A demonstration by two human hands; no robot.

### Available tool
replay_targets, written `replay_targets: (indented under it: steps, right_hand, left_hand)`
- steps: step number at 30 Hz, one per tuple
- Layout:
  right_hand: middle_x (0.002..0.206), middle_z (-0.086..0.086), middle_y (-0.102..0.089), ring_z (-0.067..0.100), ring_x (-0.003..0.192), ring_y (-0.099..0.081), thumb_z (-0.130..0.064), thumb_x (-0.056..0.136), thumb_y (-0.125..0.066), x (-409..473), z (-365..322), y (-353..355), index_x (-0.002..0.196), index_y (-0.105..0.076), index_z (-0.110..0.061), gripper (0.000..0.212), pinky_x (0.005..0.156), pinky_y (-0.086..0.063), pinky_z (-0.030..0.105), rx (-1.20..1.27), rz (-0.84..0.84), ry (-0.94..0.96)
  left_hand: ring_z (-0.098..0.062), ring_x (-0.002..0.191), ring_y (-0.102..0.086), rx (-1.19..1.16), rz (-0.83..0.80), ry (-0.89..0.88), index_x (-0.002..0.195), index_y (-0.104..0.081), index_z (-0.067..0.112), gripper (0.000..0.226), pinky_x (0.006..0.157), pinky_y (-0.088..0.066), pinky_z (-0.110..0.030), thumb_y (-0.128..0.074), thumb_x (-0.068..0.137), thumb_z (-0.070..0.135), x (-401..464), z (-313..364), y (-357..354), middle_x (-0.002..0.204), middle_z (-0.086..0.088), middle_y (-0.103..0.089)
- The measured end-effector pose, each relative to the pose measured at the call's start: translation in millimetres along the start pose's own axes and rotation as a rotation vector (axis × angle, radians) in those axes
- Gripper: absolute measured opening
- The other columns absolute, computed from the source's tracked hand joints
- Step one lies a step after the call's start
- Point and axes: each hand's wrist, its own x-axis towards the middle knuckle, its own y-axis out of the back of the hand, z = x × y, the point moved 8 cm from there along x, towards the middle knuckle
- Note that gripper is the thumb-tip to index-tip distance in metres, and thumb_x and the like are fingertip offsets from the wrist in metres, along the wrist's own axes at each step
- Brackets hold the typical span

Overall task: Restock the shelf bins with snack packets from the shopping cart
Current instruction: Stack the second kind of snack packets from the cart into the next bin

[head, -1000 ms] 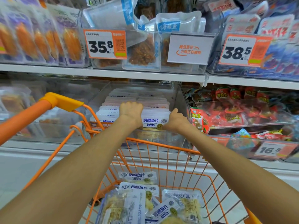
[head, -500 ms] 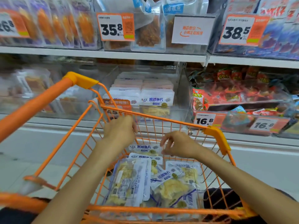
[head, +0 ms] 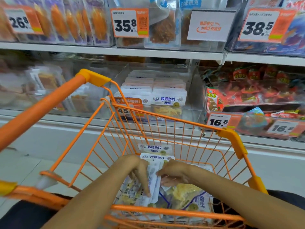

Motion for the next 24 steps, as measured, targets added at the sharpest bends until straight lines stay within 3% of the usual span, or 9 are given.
replay_targets:
  steps: [3,5,7,12,14,16,19,22,24]
  right_hand:
    - [0.069,0.004,-0.065,0.010,0.056,-0.060,-0.012,0.081,-0.075,-6.6,-8.3,17.3,0.084,-0.062,-0.007,0.014,0.059,-0.055,0.022,-0.045,0.059,0.008]
    - [0.069,0.005,-0.061,0.011,0.052,-0.056,-0.006,0.078,-0.076,-13.3,-18.7,37.5,0.111,-0.056,-0.005,0.038,0.052,-0.050,0.021,-0.107,0.117,0.053]
    - [0.081,0.009,-0.061,0.013,0.055,-0.058,0.000,0.079,-0.073,-22.4,-24.2,56.9,0.135,-0.037,-0.005,0.067,0.055,-0.052,0.023,-0.238,0.149,0.058]
    - [0.098,0.012,-0.065,0.012,0.056,-0.060,-0.008,0.081,-0.075,-40.0,-15.8,70.1,0.129,-0.040,-0.003,0.059,0.050,-0.053,0.022,-0.688,0.124,-0.022]
    - [0.127,0.013,-0.057,0.017,0.079,-0.065,-0.024,0.080,-0.077,-37.6,-20.8,71.8,0.141,-0.029,-0.007,0.080,0.069,-0.054,0.030,-1.012,0.204,0.014]
    - [0.142,0.009,-0.042,0.025,0.114,-0.055,-0.033,0.079,-0.076,-35.4,-39.3,64.5,0.147,-0.022,-0.015,0.089,0.087,-0.048,0.035,-1.278,0.338,0.263]
    - [0.149,0.005,-0.032,0.026,0.133,-0.035,-0.024,0.088,-0.066,-32.6,-45.9,24.0,0.148,-0.025,-0.022,0.072,0.103,-0.036,0.038,-1.494,0.271,0.716]
    - [0.157,0.004,-0.024,0.028,0.142,-0.025,-0.011,0.095,-0.054,-15.2,-29.4,-2.3,0.152,-0.017,-0.024,0.069,0.113,-0.026,0.042,-1.758,0.173,0.863]
    - [0.153,0.002,-0.034,0.028,0.139,-0.034,-0.012,0.100,-0.046,-13.5,-33.1,-3.1,0.150,-0.025,-0.024,0.056,0.112,-0.029,0.042,-1.672,0.155,0.882]
  left_hand:
    - [-0.024,0.142,-0.028,-0.157,0.042,-0.065,0.153,-0.006,0.014,0.114,0.111,-0.037,-0.036,-0.077,0.072,0.051,-2.3,7.4,3.6,0.159,-0.002,-0.016]
    - [-0.023,0.133,-0.042,-0.199,0.103,-0.067,0.148,-0.024,0.012,0.094,0.103,-0.044,-0.030,-0.079,0.076,0.036,-5.6,7.8,12.5,0.151,-0.005,-0.033]
    - [-0.019,0.095,-0.062,-0.269,0.169,-0.039,0.121,-0.052,0.009,0.058,0.077,-0.054,-0.022,-0.082,0.073,0.025,-3.4,-0.8,25.6,0.118,-0.006,-0.059]
    - [-0.026,0.094,-0.067,-0.329,0.326,0.179,0.126,-0.050,-0.001,0.037,0.086,-0.056,-0.036,-0.060,0.092,0.009,-8.7,-33.1,43.4,0.115,-0.015,-0.064]
    - [-0.027,0.084,-0.061,-0.294,0.384,0.177,0.124,-0.049,0.001,0.028,0.081,-0.055,-0.031,-0.047,0.096,0.003,-11.4,-32.3,50.7,0.107,-0.015,-0.060]
    - [-0.023,0.067,-0.047,-0.265,0.439,0.182,0.102,-0.051,0.004,0.010,0.066,-0.046,-0.030,-0.043,0.097,0.003,-14.2,-34.1,59.8,0.078,-0.009,-0.047]
    - [-0.016,0.051,-0.021,-0.248,0.463,0.170,0.073,-0.045,0.014,0.029,0.049,-0.023,-0.024,-0.036,0.098,0.001,-17.3,-35.1,69.0,0.061,-0.006,-0.027]
    - [-0.015,0.053,-0.023,-0.186,0.454,0.151,0.129,-0.051,0.006,0.037,0.048,-0.020,-0.025,-0.030,0.100,0.000,-16.6,-35.2,72.5,0.106,-0.019,-0.057]
    - [-0.013,0.056,-0.031,-0.184,0.460,0.164,0.150,-0.027,0.011,0.050,0.048,-0.025,-0.024,-0.028,0.101,0.000,-18.9,-35.9,72.1,0.146,-0.015,-0.038]
